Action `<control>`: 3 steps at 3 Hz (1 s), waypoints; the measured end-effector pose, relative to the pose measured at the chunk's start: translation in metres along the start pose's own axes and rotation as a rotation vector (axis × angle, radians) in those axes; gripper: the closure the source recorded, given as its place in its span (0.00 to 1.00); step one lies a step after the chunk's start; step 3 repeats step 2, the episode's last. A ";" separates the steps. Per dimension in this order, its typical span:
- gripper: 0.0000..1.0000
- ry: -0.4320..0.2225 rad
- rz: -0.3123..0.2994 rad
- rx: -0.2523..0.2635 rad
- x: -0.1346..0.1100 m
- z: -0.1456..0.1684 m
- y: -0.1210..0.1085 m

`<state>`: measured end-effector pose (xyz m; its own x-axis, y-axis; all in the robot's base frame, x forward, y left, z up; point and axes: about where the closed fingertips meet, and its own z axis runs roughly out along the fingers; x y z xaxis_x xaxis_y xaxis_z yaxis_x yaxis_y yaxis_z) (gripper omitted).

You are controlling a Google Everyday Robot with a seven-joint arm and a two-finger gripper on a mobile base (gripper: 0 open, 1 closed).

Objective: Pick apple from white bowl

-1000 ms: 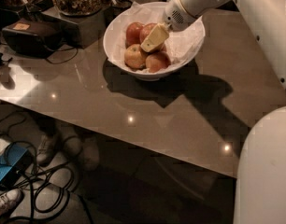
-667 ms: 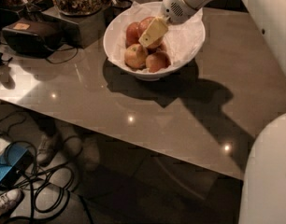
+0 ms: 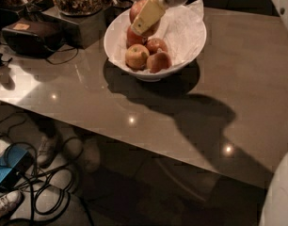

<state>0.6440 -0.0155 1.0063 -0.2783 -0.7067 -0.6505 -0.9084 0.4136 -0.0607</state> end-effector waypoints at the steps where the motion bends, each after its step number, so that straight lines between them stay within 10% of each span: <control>1: 1.00 -0.003 -0.027 -0.033 -0.014 -0.012 0.028; 3: 1.00 -0.003 -0.028 -0.033 -0.015 -0.013 0.029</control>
Offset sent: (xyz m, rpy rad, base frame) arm -0.0216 0.0126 0.0141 0.0028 0.0057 0.0357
